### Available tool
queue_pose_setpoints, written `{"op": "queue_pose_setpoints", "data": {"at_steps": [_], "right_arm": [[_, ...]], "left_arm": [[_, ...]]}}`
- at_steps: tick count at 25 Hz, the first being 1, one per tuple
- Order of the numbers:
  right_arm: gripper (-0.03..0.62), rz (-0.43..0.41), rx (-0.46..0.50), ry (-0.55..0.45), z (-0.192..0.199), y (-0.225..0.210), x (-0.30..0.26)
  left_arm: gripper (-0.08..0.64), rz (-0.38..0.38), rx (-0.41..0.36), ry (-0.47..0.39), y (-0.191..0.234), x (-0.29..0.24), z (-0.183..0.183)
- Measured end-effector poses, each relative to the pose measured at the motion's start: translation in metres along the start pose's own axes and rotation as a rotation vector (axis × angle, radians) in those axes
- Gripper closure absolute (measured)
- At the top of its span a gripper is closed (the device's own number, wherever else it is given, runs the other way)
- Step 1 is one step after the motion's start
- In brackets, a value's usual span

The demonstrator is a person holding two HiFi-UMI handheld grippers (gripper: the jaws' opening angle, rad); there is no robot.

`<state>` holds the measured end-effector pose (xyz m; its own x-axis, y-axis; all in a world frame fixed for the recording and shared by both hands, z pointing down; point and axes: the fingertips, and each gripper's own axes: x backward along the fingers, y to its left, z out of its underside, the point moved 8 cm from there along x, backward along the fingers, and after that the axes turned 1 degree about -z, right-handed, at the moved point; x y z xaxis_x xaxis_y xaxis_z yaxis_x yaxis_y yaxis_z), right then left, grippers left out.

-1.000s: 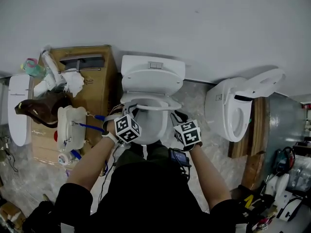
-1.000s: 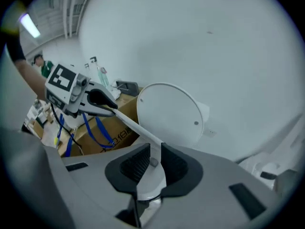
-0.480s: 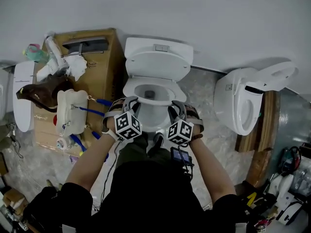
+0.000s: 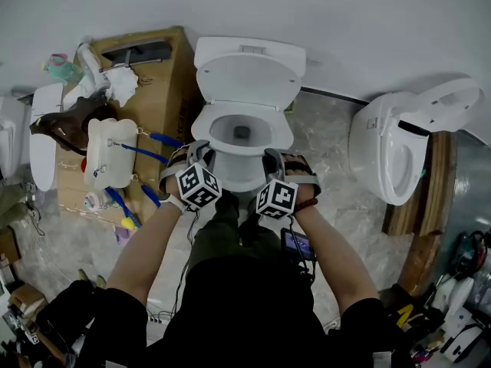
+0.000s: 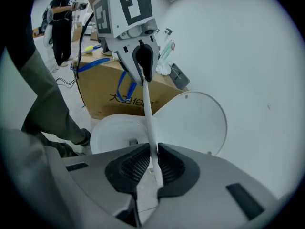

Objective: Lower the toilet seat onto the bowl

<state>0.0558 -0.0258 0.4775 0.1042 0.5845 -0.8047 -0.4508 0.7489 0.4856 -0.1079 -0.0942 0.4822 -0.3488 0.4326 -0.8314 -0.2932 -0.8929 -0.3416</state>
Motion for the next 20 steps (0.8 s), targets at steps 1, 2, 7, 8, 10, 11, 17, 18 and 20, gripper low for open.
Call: {"op": "queue_pose_setpoints", "data": {"at_steps": [1, 2, 7, 8, 10, 11, 17, 18, 20], "right_arm": [[0.522, 0.000, 0.002, -0.006, 0.001, 0.006, 0.001], [0.522, 0.002, 0.007, -0.013, 0.003, 0.011, 0.002], [0.526, 0.025, 0.082, -0.043, 0.012, 0.036, 0.000], [0.527, 0.024, 0.092, -0.048, 0.014, 0.041, 0.000], [0.527, 0.016, 0.118, -0.051, 0.017, 0.052, 0.000], [0.527, 0.013, 0.130, -0.052, 0.019, 0.058, 0.000], [0.526, 0.050, 0.105, -0.082, 0.026, 0.082, -0.005], [0.526, 0.063, 0.105, -0.084, 0.026, 0.084, -0.006], [0.526, 0.080, 0.103, -0.090, 0.026, 0.089, -0.008]], "left_arm": [[0.466, -0.009, 0.003, 0.012, -0.005, 0.000, 0.003], [0.466, -0.018, 0.004, 0.022, -0.010, 0.000, 0.006], [0.466, -0.064, 0.007, 0.049, -0.032, -0.004, 0.016], [0.466, -0.069, 0.005, 0.054, -0.037, -0.004, 0.019], [0.466, -0.075, 0.001, 0.066, -0.048, -0.004, 0.025], [0.466, -0.078, 0.002, 0.073, -0.053, -0.005, 0.029], [0.465, -0.120, 0.070, 0.089, -0.072, -0.009, 0.042], [0.465, -0.128, 0.080, 0.087, -0.074, -0.009, 0.043], [0.465, -0.134, 0.093, 0.078, -0.077, -0.009, 0.047]]}}
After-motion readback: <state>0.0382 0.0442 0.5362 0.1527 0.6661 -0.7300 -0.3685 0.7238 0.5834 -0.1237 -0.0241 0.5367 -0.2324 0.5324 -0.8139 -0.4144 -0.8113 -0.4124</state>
